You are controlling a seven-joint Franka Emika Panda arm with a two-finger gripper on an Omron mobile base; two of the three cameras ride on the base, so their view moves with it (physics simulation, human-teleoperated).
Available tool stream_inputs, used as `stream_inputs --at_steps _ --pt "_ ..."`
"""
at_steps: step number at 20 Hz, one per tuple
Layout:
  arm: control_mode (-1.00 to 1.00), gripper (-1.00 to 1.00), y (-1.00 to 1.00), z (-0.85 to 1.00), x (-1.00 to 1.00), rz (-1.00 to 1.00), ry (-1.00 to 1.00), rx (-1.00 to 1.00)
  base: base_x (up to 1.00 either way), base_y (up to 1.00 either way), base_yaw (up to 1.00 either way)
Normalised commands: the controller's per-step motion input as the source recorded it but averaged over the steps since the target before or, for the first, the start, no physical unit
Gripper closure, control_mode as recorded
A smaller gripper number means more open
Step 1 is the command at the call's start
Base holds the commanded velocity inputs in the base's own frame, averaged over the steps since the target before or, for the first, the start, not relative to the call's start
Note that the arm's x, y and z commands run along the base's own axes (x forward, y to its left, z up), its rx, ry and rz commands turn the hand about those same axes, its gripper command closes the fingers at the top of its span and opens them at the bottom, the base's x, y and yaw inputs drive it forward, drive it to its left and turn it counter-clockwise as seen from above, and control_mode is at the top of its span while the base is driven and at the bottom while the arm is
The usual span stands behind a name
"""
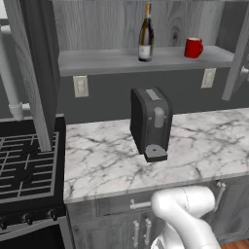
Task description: Open the cabinet directly in front. Then move the wine and the mug to the dining counter with the candle on it.
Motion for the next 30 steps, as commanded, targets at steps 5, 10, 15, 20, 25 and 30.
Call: stream_inputs --at_steps 5,10,15,20,25,30 --pt "-1.00 -1.00 1.00 0.00 0.24 -0.37 -0.22 -0.16 0.00 0.00 0.00" --pt "-1.00 -1.00 0.84 0.17 0.49 -0.49 -0.15 -0.03 0.00 0.00 0.00" --pt "-1.00 -1.00 0.40 0.22 0.45 -0.52 -0.13 0.00 0.00 0.00 0.00" --pt "-1.00 -1.00 0.12 0.01 0.68 -0.54 -0.11 0.00 0.00 0.00 0.00" --pt "-1.00 -1.00 -0.19 0.00 0.76 -0.41 -0.09 0.01 0.00 0.00 0.00" --pt "-1.00 -1.00 -0.50 0.00 0.63 -0.22 -0.06 0.02 0.00 0.00 0.00"
